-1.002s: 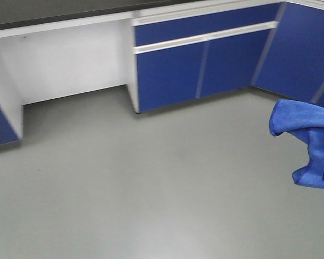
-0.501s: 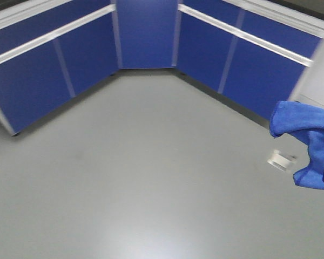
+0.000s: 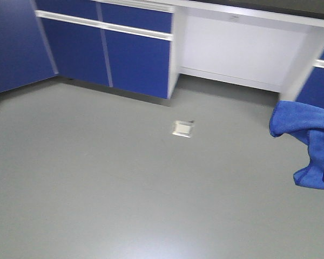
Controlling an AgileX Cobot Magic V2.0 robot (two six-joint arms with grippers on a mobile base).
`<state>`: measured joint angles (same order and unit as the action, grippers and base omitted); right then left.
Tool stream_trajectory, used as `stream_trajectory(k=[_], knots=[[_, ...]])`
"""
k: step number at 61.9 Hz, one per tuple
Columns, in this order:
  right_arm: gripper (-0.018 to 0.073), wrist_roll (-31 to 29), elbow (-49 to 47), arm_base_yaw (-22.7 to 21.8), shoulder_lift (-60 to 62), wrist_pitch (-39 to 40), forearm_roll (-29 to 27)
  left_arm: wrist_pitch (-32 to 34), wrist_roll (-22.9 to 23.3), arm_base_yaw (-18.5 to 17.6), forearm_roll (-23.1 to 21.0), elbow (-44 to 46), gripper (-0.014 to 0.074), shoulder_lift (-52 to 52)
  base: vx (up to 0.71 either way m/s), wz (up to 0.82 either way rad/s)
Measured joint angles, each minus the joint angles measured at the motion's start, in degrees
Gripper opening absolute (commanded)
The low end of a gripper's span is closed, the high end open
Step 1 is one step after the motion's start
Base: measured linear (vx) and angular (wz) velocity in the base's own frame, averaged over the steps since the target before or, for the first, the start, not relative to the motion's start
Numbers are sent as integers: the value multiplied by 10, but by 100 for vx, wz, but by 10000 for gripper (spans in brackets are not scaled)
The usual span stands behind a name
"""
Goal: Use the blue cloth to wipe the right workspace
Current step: 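Hold the cloth in the right gripper while the base turns away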
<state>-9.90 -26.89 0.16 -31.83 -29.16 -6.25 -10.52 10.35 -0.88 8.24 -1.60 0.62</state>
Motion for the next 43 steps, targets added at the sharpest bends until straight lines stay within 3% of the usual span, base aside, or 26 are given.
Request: stream_trajectory(k=[20,43], knots=[[0,0,0,0,0,0,0,0,0,0,0,0,-6,0,-1,-53],[0,0,0,0,0,0,0,0,0,0,0,0,-6,0,7,-24]])
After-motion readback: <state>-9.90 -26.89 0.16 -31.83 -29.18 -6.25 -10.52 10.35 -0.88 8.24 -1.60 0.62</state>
